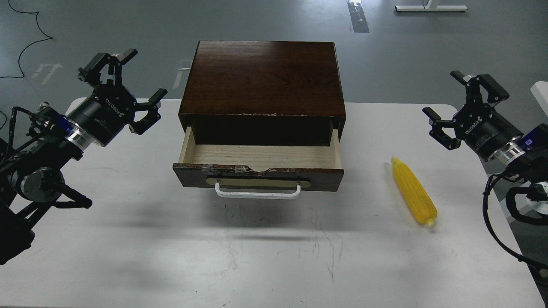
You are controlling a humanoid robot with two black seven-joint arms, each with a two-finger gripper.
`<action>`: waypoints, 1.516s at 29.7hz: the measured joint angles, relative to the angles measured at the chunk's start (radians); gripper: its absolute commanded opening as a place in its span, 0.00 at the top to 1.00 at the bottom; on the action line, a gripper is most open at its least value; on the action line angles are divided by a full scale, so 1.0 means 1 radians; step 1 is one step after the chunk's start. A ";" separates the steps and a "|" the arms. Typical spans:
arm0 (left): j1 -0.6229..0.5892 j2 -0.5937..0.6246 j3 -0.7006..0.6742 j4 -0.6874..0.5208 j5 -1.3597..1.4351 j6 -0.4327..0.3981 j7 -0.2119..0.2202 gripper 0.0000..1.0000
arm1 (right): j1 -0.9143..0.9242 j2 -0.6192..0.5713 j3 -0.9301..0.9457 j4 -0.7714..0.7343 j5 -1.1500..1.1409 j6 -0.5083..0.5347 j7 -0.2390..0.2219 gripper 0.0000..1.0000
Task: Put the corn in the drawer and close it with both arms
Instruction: 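Move the right gripper toward the yellow corn cob, then lower the right gripper onto the yellow corn cob and close it, then lift the corn cob with the right gripper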
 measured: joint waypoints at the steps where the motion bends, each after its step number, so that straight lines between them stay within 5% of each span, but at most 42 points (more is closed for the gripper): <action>1: -0.001 0.000 0.000 -0.001 0.001 -0.001 -0.011 0.00 | 0.025 -0.026 -0.001 0.007 -0.065 0.000 0.000 0.00; 8: -0.001 -0.010 0.011 -0.004 0.035 -0.005 -0.024 0.00 | 0.132 -0.149 -0.011 0.129 -0.670 0.000 0.000 0.00; 16: 0.002 -0.014 0.012 -0.037 0.050 -0.007 -0.032 0.00 | 0.114 -0.143 -0.147 0.213 -1.212 0.000 -0.001 0.00; 37: 0.005 -0.010 -0.003 -0.041 0.048 -0.009 -0.046 0.00 | 0.069 0.161 -0.307 -0.111 -1.290 0.000 -0.001 0.00; 42: 0.005 -0.012 -0.003 -0.041 0.048 -0.009 -0.046 0.00 | 0.071 0.185 -0.333 -0.119 -1.290 0.000 -0.001 0.10; 44: 0.005 -0.012 -0.003 -0.041 0.048 -0.009 -0.046 0.00 | 0.072 0.186 -0.344 -0.120 -1.290 0.000 -0.001 0.24; 45: 0.005 -0.012 -0.003 -0.041 0.048 -0.008 -0.046 0.00 | 0.072 0.186 -0.350 -0.120 -1.290 0.000 -0.001 0.41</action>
